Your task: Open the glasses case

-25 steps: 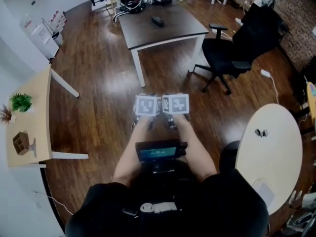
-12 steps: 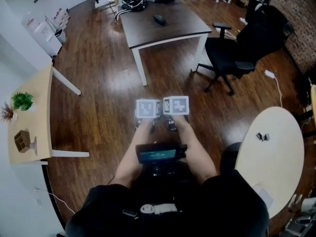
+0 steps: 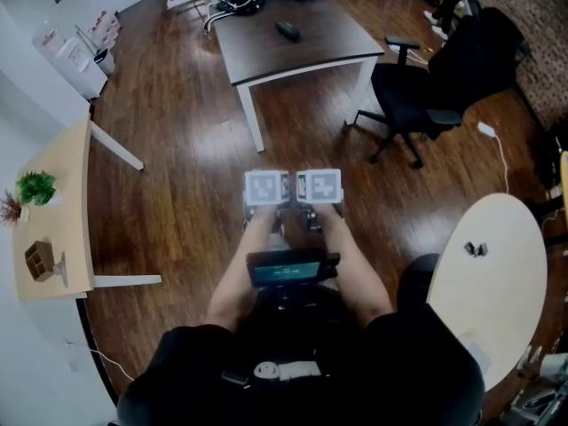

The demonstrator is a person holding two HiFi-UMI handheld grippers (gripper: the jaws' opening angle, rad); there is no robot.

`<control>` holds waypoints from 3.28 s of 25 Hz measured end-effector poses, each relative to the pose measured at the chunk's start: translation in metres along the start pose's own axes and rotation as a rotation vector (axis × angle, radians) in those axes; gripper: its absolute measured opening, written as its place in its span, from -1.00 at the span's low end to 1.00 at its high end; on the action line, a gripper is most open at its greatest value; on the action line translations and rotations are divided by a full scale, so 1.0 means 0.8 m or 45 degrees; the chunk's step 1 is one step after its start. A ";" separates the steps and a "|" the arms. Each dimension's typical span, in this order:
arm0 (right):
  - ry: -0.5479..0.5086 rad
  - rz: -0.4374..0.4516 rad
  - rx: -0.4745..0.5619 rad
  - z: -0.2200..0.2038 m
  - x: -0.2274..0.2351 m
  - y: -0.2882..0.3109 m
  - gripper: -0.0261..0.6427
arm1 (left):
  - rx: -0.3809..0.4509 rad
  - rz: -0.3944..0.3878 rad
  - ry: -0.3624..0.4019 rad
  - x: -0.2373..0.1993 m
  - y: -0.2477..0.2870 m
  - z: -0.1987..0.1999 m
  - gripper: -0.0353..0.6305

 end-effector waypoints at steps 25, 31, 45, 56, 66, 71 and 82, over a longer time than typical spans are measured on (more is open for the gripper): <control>0.055 -0.018 -0.236 0.132 0.020 0.142 -0.87 | -0.068 -0.273 -0.035 -0.030 0.131 0.174 -0.89; 0.052 -0.024 -0.273 0.153 0.008 0.169 -0.87 | -0.021 -0.232 0.001 -0.061 0.143 0.203 -0.89; 0.057 -0.055 -0.151 0.223 0.010 0.232 -0.87 | -0.109 -0.300 0.007 -0.089 0.186 0.269 -0.89; 0.084 0.000 -0.162 0.276 0.060 0.310 -0.87 | -0.108 -0.293 0.010 -0.082 0.258 0.345 -0.89; 0.054 0.016 -0.147 0.359 0.139 0.375 -0.87 | -0.118 -0.253 -0.024 -0.057 0.337 0.436 -0.89; 0.045 0.049 -0.119 0.388 0.168 0.403 -0.87 | -0.075 -0.242 -0.025 -0.045 0.367 0.472 -0.89; 0.027 0.107 -0.099 0.427 0.228 0.440 -0.87 | -0.058 -0.190 -0.030 -0.014 0.416 0.519 -0.89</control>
Point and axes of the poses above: the fingertips, and each gripper's own axes: y forward along the fingers, x to its right, z out of its top, the point moved 9 cm from there along -y, backward along the fingers, and after that the axes turned 10 degrees about -y, right-handed, at the moved point
